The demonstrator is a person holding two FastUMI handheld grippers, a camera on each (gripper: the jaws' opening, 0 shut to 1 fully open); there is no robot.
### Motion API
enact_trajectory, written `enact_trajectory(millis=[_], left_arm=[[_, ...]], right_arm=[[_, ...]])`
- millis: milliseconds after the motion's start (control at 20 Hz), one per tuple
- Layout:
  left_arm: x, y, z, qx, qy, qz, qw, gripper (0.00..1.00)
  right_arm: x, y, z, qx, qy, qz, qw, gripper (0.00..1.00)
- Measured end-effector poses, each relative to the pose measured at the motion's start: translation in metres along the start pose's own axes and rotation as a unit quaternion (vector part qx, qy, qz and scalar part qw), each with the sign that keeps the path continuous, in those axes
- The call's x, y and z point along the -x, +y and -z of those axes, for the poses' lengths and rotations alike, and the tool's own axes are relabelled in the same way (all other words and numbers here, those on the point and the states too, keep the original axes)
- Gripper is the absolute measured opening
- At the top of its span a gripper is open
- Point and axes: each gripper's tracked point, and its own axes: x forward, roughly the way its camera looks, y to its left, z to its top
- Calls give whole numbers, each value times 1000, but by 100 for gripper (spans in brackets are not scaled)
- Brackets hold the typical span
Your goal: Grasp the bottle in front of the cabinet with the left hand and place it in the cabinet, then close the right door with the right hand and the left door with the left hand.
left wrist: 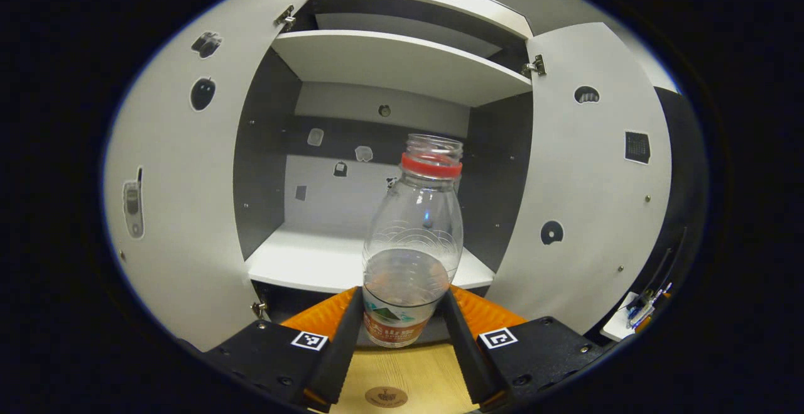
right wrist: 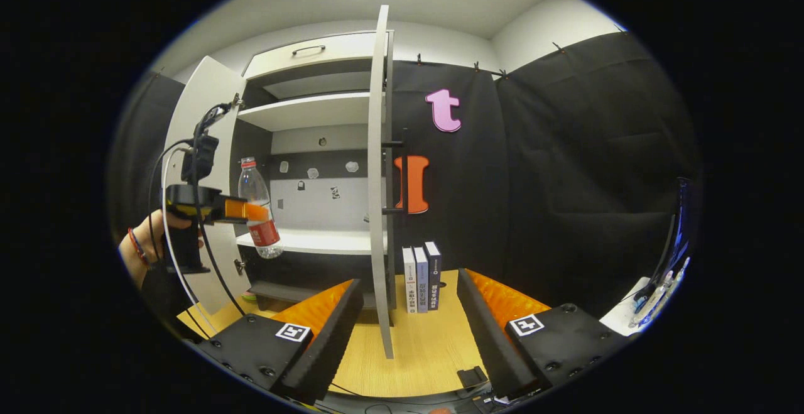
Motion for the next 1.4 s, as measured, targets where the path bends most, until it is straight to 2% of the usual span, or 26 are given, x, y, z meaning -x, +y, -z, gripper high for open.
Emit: enact_trajectory(millis=[350,650,850,1400], left_arm=[[-75,8,-32,-26,5,-11,1000,73],[-133,16,-18,-7,32,-25,999,74],[-150,18,-12,-6,45,-34,998,74],[-170,21,9,7,76,-35,996,76]], right_arm=[[-9,-21,2,-2,2,19,1000,99],[-25,-36,2,-6,9,38,999,99],[-33,-45,4,-5,14,54,998,99],[-36,-53,12,-10,23,66,997,99]])
